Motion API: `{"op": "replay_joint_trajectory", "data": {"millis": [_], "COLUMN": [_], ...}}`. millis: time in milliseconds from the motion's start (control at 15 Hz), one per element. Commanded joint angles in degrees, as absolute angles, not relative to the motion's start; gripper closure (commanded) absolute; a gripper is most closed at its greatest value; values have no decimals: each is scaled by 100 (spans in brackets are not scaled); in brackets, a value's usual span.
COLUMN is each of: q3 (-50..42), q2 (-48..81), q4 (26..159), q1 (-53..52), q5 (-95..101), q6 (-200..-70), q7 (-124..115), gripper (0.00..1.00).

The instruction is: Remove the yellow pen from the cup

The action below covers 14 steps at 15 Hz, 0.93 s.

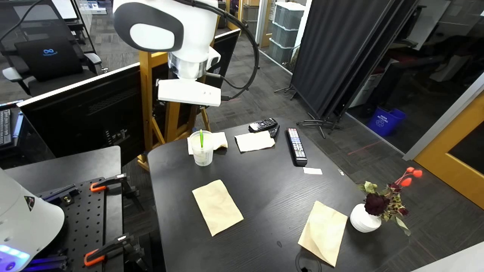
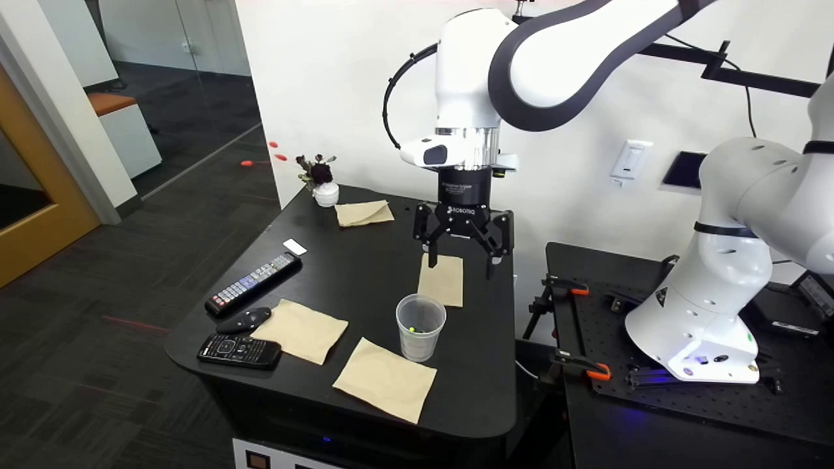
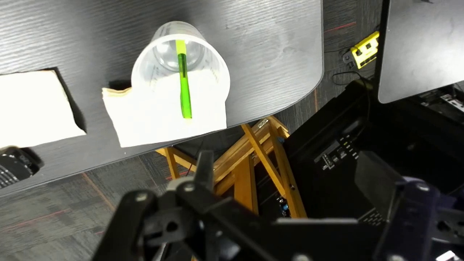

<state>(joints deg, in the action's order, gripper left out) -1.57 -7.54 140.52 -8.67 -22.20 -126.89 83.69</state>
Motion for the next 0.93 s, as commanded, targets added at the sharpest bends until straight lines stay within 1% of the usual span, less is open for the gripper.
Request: {"op": "replay_joint_trajectory", "data": {"millis": [0, 133, 333, 400, 733, 867], "q3": [-69, -64, -94, -41, -34, -18], "q2": [-743, -716, -638, -653, -609, -561], "q4": [14262, 14355, 14375, 14319, 14329, 14387], "q1": [-803, -810, -815, -776, -770, -784], "q5": [-2185, -2150, -2365, -2262, -2276, -2316], "q6": [-13297, -13617, -13555, -13444, -13444, -13672], "q7": [9234, 9794, 10580, 10167, 10424, 10482], "gripper": [0, 0, 0, 0, 0, 0]}}
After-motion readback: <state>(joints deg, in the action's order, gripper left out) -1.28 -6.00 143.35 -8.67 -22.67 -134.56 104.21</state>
